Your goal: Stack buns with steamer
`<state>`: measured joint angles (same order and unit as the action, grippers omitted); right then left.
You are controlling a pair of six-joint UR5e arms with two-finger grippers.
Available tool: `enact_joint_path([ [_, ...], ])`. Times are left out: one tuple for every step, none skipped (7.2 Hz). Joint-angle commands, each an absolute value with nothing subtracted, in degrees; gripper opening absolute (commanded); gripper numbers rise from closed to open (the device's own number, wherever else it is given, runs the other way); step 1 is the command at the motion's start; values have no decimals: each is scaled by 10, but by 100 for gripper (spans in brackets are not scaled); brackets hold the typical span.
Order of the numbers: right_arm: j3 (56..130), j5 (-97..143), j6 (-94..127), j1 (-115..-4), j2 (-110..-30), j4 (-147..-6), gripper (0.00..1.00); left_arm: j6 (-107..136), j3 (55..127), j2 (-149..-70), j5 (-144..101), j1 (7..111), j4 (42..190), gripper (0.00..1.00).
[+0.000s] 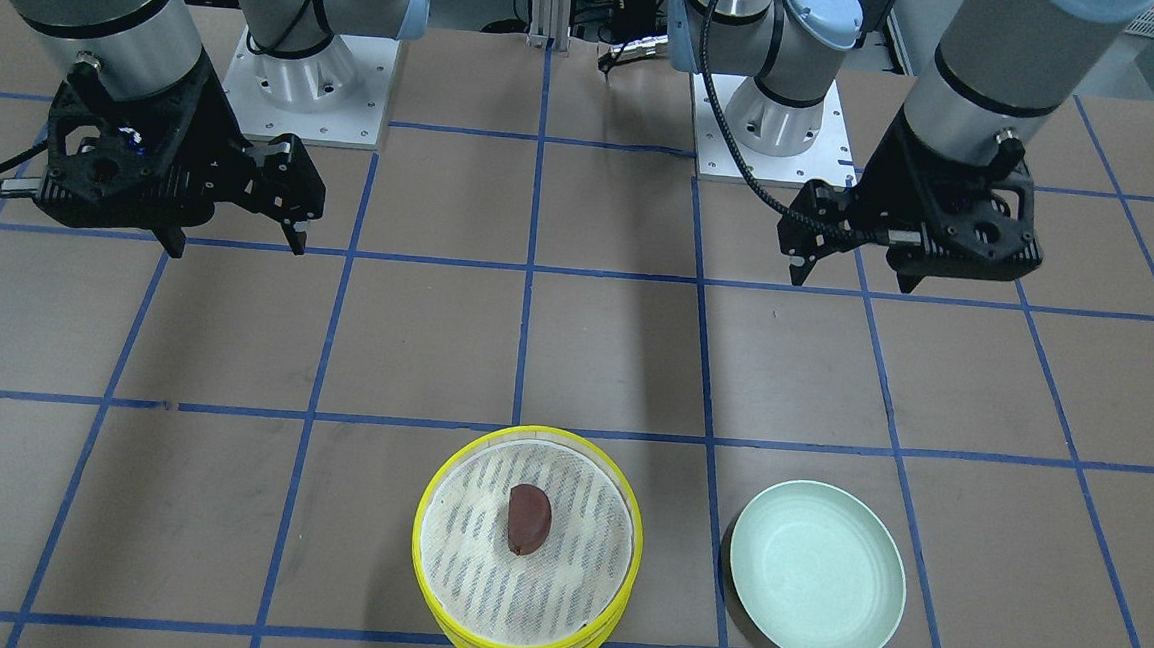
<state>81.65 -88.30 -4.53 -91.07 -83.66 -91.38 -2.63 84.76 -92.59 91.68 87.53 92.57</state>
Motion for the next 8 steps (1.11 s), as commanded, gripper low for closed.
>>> enact_joint_path([
  [817, -884, -44, -911, -837, -926, 100, -31, 859, -904, 916, 875, 949, 100],
  [817, -884, -44, -911, -836, -927, 100, -32, 865, -904, 918, 876, 947, 100],
  [817, -883, -47, -911, -836, -927, 100, -32, 867, -904, 918, 875, 946, 100],
  [817, -882, -49, -911, -836, -928, 100, -32, 867, -904, 916, 875, 945, 100],
  [817, -882, -50, -911, -836, -928, 100, -34, 867, -904, 918, 875, 946, 100],
  [817, -882, -50, -911, -836, -932, 100, -34, 867, -904, 919, 877, 947, 100],
  [817, -882, -51, -911, -836, -935, 100, -34, 868, -904, 920, 878, 947, 100],
  [817, -882, -50, -911, -836, -934, 100, -34, 868, -904, 921, 878, 948, 100],
])
